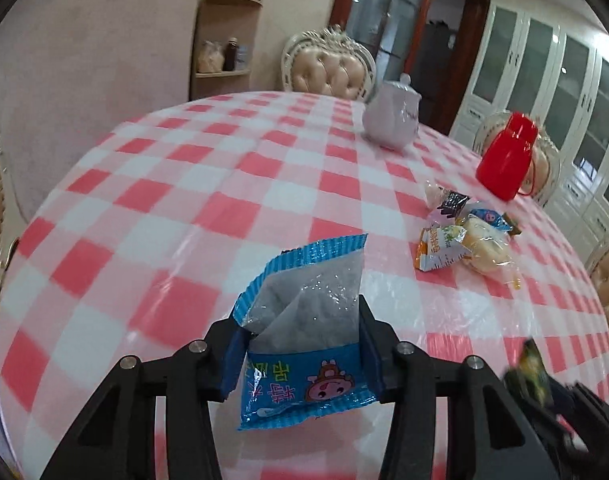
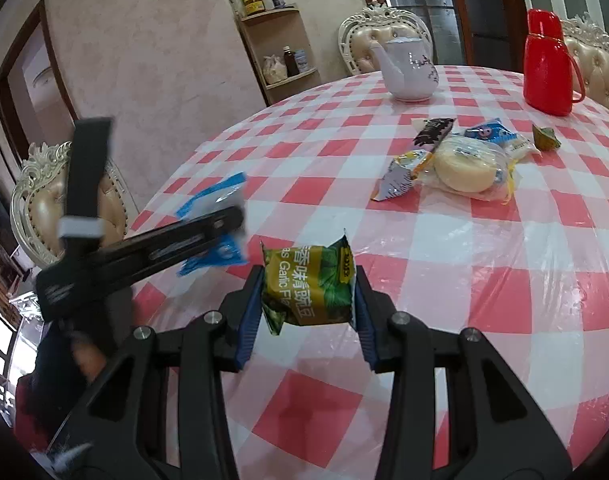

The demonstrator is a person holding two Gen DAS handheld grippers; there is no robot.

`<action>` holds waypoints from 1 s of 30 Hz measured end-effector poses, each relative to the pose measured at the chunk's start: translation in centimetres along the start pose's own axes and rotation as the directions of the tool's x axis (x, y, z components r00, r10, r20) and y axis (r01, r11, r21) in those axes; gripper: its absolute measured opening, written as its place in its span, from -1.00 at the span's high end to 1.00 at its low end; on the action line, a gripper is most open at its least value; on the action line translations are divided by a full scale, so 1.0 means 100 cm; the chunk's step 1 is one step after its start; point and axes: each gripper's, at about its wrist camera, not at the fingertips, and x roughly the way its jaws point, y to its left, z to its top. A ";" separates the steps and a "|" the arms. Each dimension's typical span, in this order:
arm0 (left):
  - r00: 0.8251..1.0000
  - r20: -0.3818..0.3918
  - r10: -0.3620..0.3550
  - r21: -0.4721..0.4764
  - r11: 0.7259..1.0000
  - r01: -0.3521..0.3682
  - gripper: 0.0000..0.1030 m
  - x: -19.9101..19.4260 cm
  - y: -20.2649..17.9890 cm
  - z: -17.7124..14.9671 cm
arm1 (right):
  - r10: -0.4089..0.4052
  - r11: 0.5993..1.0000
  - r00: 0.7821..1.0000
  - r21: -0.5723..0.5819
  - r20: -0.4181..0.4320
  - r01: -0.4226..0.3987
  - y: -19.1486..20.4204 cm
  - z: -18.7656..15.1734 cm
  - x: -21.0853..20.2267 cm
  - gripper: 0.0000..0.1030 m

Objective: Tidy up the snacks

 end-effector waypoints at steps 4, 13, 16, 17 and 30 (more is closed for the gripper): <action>0.998 0.040 0.038 0.028 0.999 -0.039 0.04 -0.029 0.007 -0.014 | 0.025 1.000 1.000 -0.014 -0.005 -0.025 0.006 -0.002 0.001 0.11; 0.996 0.030 0.085 0.041 0.995 -0.086 0.04 -0.061 0.037 -0.041 | 0.102 0.992 0.994 -0.067 -0.038 -0.105 0.040 -0.013 0.006 0.11; 0.994 0.036 0.105 0.033 0.994 -0.107 0.04 -0.072 0.049 -0.046 | 0.136 0.987 0.989 -0.079 -0.056 -0.140 0.054 -0.017 0.010 0.11; 0.993 0.040 0.113 0.028 0.993 -0.114 0.04 -0.078 0.055 -0.048 | 0.151 0.984 0.986 -0.084 -0.066 -0.156 0.060 -0.019 0.012 0.11; 0.970 0.049 0.238 -0.075 0.969 -0.234 0.04 -0.123 0.131 -0.071 | 0.290 0.911 0.939 -0.247 -0.186 -0.330 0.164 -0.051 0.030 0.11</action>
